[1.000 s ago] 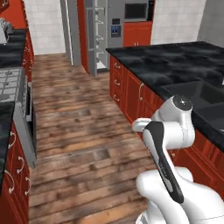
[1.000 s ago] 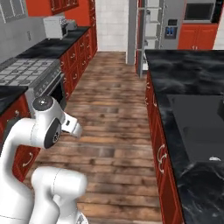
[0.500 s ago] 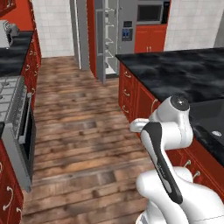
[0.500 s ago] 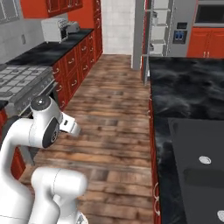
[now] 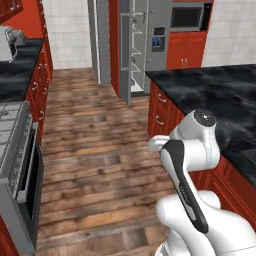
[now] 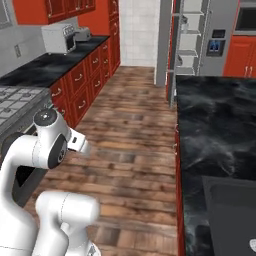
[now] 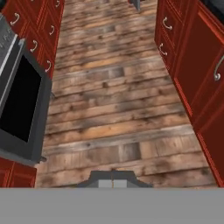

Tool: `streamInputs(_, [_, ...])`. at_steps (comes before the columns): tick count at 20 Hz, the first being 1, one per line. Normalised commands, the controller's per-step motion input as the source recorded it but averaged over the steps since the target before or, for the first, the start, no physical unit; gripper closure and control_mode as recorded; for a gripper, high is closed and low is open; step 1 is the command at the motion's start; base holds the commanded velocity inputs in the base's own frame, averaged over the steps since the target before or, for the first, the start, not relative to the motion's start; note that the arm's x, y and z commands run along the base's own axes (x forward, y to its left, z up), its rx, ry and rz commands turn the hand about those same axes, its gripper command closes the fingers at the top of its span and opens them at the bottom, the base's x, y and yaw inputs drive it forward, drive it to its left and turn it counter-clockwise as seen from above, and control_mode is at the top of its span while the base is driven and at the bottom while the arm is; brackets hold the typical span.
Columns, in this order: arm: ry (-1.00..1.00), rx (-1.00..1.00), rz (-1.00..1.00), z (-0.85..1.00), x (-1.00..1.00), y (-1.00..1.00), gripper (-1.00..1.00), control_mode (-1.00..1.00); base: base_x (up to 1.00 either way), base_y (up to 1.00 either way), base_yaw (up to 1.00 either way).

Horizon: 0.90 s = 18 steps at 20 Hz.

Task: Take a sugar cube from the saucer and place it inside the coffee. Then, grab milk from the fridge and place it next to the coffee on the counter to sweeten the coffee.

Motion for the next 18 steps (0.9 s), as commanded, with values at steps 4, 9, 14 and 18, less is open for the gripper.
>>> streamInputs(4, [0.00,0.00,0.00,0.00,0.00,0.00,1.00,1.00,1.00,-0.12,0.02])
streamInputs(9, [0.00,0.00,0.00,0.00,0.00,0.00,-1.00,1.00,1.00,-0.14,0.01])
streamInputs(14, [0.00,0.00,0.00,0.00,0.00,0.00,-1.00,1.00,1.00,-0.12,0.02])
streamInputs(18, [0.00,0.00,0.00,0.00,0.00,0.00,-1.00,1.00,1.00,-0.25,0.03])
